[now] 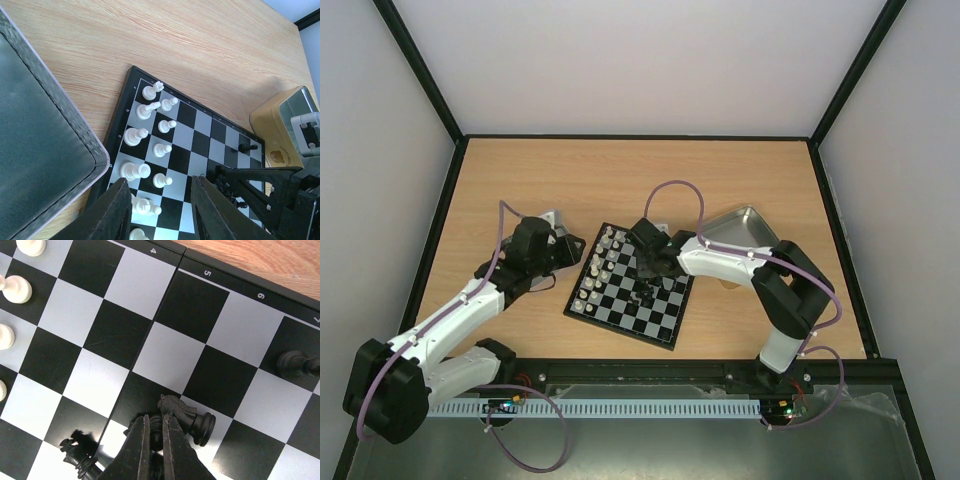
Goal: Set up the chess pieces on the board
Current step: Pick up the chess piece from the chessboard, then place the chess piece on the chessboard.
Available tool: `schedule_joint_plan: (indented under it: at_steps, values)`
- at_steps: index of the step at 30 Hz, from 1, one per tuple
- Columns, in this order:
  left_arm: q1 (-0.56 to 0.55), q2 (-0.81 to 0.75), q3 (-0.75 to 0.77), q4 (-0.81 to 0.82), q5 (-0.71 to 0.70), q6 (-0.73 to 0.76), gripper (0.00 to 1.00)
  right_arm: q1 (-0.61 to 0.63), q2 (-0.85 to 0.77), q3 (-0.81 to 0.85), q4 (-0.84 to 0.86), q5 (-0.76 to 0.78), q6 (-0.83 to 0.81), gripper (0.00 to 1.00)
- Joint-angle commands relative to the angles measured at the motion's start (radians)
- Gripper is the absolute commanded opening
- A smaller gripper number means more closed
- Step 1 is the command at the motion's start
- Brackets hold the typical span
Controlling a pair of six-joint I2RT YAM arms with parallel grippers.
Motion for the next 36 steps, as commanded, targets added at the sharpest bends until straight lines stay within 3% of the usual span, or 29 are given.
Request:
schedule_joint_plan:
  at_steps: [1,11,19,25,36]
  values:
    - [0.004,-0.014,-0.004,0.015,0.005,-0.005,0.36,0.005,-0.021,0.009,0.023,0.030,0.010,0.02]
    - [0.004,-0.019,0.001,0.015,0.007,-0.007,0.36,0.006,-0.152,-0.013,0.047,0.041,0.036,0.03]
    - [0.004,-0.016,0.001,0.019,0.010,-0.006,0.36,-0.021,-0.230,-0.088,-0.032,0.207,0.125,0.03]
    - [0.004,-0.006,0.001,0.029,0.018,-0.006,0.36,-0.090,-0.228,-0.171,0.040,0.129,0.132,0.03]
    - [0.005,-0.007,-0.005,0.021,0.015,-0.006,0.36,-0.121,-0.151,-0.173,0.095,0.084,0.122,0.04]
